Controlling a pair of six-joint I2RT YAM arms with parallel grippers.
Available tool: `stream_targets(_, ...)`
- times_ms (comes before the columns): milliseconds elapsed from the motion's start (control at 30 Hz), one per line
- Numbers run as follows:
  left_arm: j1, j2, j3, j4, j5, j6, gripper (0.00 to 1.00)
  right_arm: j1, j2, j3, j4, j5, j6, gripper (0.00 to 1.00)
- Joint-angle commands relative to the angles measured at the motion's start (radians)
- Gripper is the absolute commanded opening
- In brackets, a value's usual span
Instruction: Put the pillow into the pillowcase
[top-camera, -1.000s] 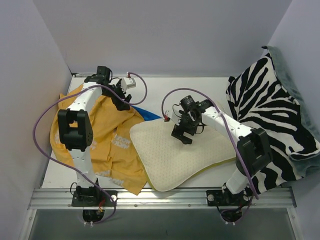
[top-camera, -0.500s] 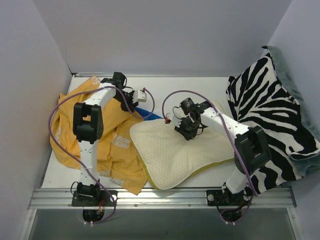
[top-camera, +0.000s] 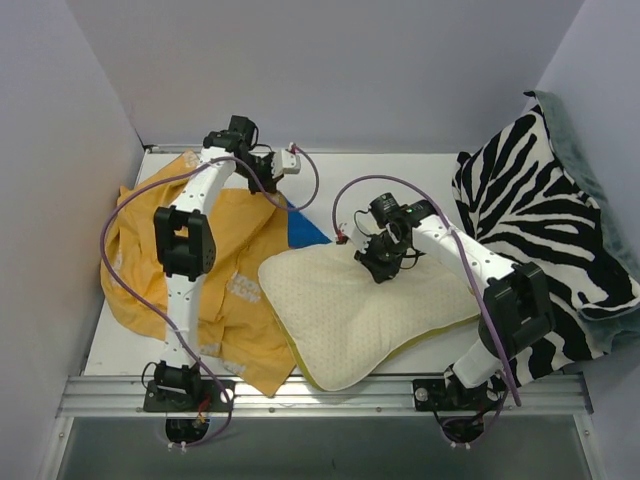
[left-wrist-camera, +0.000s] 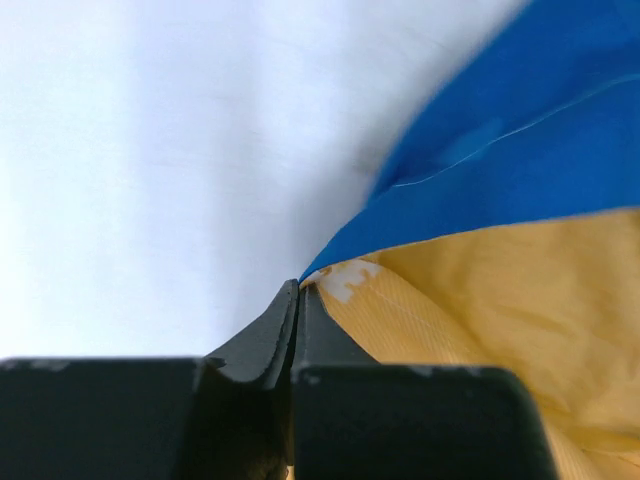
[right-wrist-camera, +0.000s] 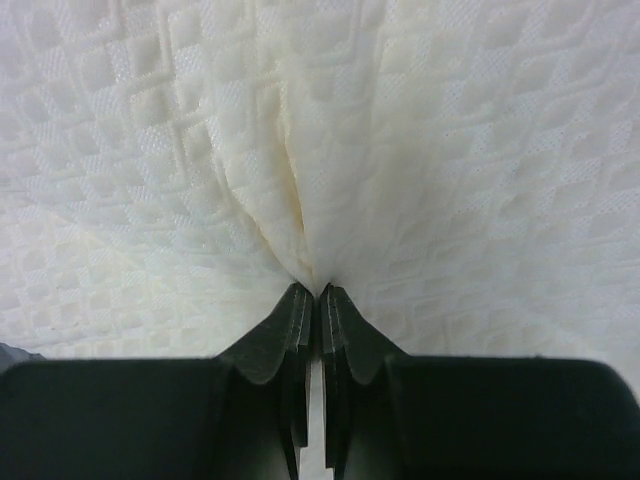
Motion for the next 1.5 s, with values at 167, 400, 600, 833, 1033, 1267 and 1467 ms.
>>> stream_targets(167, -0.016, 0.171, 0.278, 0.425, -0.156, -0.524, 0.00, 0.001, -0.080, 0.035, -0.137, -0.034, 0.063, 0.00)
stream_targets(400, -0.012, 0.210, 0.270, 0.485, -0.338, -0.636, 0.63, -0.066, 0.054, 0.142, -0.114, 0.010, 0.163, 0.00)
stream_targets(600, 0.066, -0.203, -0.068, 0.471, -0.311, -0.775, 0.86, -0.135, 0.136, 0.285, -0.104, -0.020, 0.339, 0.00)
stream_targets(833, 0.097, -0.551, -0.497, 0.342, -0.339, -0.817, 0.87, -0.127, 0.119, 0.339, -0.081, -0.100, 0.404, 0.00)
stream_targets(1033, 0.134, -0.626, -0.683, 0.339, -0.282, -0.917, 0.86, -0.163, -0.003, 0.265, -0.099, -0.208, 0.284, 0.00)
stream_targets(1267, 0.108, -0.580, -0.768, 0.379, -0.290, -1.056, 0.83, -0.186, 0.053, 0.455, -0.090, -0.248, 0.339, 0.00)
stream_targets(1467, 0.116, -0.611, -0.846, 0.385, -0.276, -1.073, 0.82, -0.177, 0.228, 0.543, 0.000, -0.166, 0.395, 0.00)
